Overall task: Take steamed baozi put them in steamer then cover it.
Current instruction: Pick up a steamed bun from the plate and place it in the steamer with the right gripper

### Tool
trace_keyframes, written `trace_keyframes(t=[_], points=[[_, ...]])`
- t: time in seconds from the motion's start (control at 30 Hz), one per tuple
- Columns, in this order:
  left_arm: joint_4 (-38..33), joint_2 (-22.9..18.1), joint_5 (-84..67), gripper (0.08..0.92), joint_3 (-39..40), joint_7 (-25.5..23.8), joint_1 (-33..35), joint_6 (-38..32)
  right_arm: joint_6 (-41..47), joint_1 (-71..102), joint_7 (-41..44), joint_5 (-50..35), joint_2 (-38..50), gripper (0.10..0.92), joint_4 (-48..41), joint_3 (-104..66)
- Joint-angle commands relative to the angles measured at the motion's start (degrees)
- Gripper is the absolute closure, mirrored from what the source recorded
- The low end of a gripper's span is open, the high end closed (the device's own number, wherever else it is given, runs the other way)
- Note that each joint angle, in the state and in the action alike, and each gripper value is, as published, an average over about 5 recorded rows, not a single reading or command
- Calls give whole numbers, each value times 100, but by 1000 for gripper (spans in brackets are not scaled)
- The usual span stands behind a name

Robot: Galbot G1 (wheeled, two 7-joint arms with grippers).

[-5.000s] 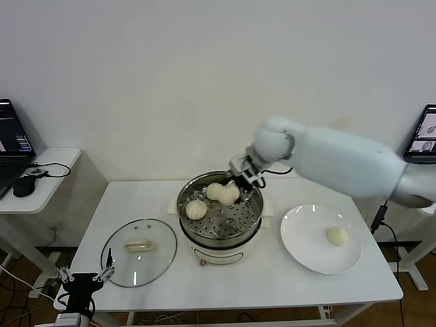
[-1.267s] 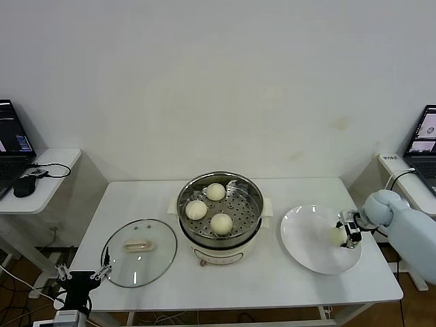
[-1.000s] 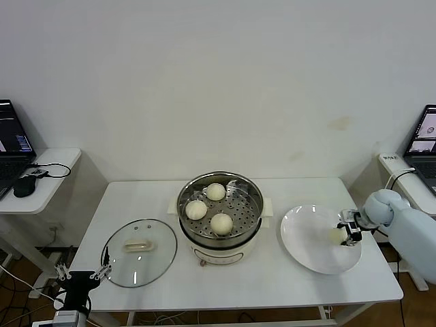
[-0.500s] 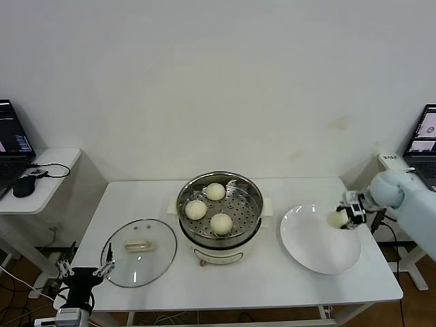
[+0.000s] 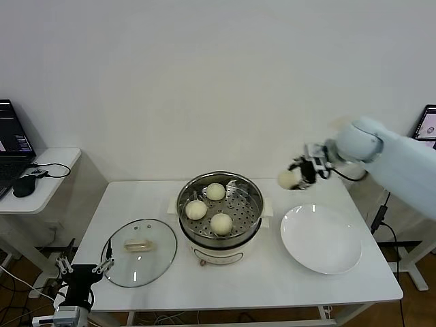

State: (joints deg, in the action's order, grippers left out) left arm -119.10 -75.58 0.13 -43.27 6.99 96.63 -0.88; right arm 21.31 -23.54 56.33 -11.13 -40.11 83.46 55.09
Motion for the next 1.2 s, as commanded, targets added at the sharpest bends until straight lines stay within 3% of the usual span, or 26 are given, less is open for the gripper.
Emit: trace_keyframes(t=[0.03,0.37,0.97,1.07,1.2], points=[[-64,-26,-6,177,-52,3,17,0,1058,-935,-651,-1485,-1574,431,66,1097],[-184,-50,-69,177,-221,6,127,-13,1229,-58,-674,-911,-2160,431,-622,1118],[-176,-18,-102,177,-255,5,127,-14,1130,426,-683,-380,-1966,430,-803,1018],[-175,-14,-100,177,-250,5,117,-11,1097,412,-713,-415,-1935,401,-766,930],[-188,-15,-92,177,-231,2,82,9,1061,315,-721,-495,-1808,300,-592,733]])
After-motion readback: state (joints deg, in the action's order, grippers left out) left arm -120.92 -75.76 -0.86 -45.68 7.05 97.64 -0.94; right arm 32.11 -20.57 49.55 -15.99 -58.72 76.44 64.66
